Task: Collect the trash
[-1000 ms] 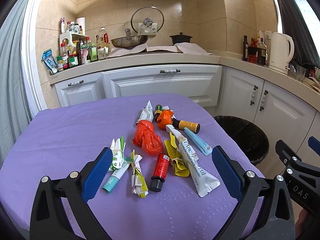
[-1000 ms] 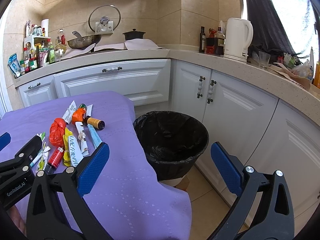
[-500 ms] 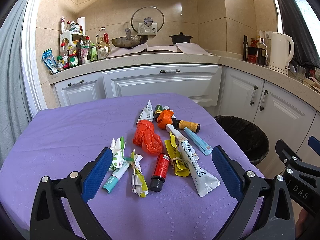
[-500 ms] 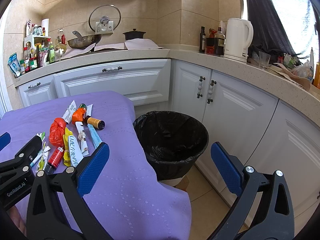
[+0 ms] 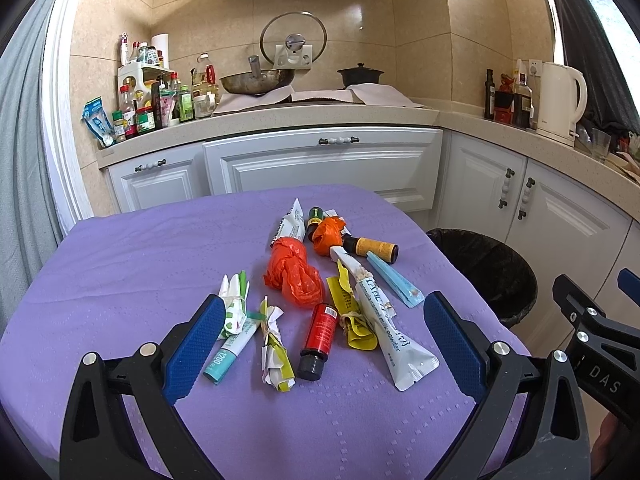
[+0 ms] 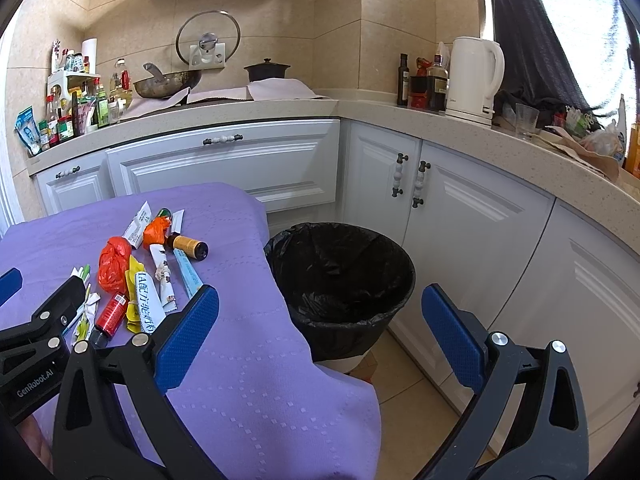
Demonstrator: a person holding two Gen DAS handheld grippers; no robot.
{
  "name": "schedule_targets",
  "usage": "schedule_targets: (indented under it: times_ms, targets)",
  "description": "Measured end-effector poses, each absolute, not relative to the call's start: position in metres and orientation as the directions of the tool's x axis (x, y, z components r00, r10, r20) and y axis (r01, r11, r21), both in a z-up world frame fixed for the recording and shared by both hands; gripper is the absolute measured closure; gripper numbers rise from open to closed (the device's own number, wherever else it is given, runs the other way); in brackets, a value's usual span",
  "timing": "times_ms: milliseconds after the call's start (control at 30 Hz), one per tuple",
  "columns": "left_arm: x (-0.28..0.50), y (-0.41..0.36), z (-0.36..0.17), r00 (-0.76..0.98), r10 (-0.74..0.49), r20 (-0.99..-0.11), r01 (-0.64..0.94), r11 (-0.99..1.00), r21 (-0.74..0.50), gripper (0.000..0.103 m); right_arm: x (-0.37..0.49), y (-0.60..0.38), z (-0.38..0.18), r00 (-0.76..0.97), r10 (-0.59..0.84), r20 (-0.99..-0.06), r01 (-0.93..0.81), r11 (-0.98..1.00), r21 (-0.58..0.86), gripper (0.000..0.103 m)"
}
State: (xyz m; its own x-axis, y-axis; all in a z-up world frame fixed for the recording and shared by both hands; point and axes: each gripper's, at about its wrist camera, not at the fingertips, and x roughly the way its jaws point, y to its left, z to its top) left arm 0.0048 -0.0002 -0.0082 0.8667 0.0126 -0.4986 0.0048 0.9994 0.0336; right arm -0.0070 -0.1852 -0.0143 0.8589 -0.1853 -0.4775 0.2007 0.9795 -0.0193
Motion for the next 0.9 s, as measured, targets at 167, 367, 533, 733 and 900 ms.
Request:
schedule_targets:
  times_ms: [167, 367, 533, 733, 900]
  targets:
    - [0.007, -0.001, -0.006, 0.867, 0.016, -0.498, 0.000, 0.999, 0.032, 0.006, -0.009, -0.185, -0.014, 0.859, -0.186, -0.478, 0.201, 0.979, -0.019, 0.004]
    - [0.007, 0.000, -0.005, 0.867, 0.015, -0.498, 0.001, 0.999, 0.032, 0.006, -0.009, -0.186, -0.015, 0.858, -0.184, -0.479, 0.201, 0.979, -0.016, 0.004]
    - [0.007, -0.001, -0.007, 0.865, 0.010, -0.501, 0.008, 0.999, 0.032, 0.006, -0.009, -0.187, -0.016, 0.857, -0.183, -0.481, 0.201, 0.979, -0.014, 0.004]
    - [0.008, -0.001, -0.013, 0.860, 0.008, -0.509, 0.015, 0.999, 0.041, 0.006, -0.008, -0.185, -0.022, 0.850, -0.179, -0.495, 0.201, 0.980, -0.009, 0.004]
    - [0.009, 0.014, -0.018, 0.849, 0.033, -0.527, -0.005, 0.998, 0.055, 0.006, -0.004, -0.176, -0.028, 0.842, -0.147, -0.519, 0.178, 0.984, 0.010, 0.004]
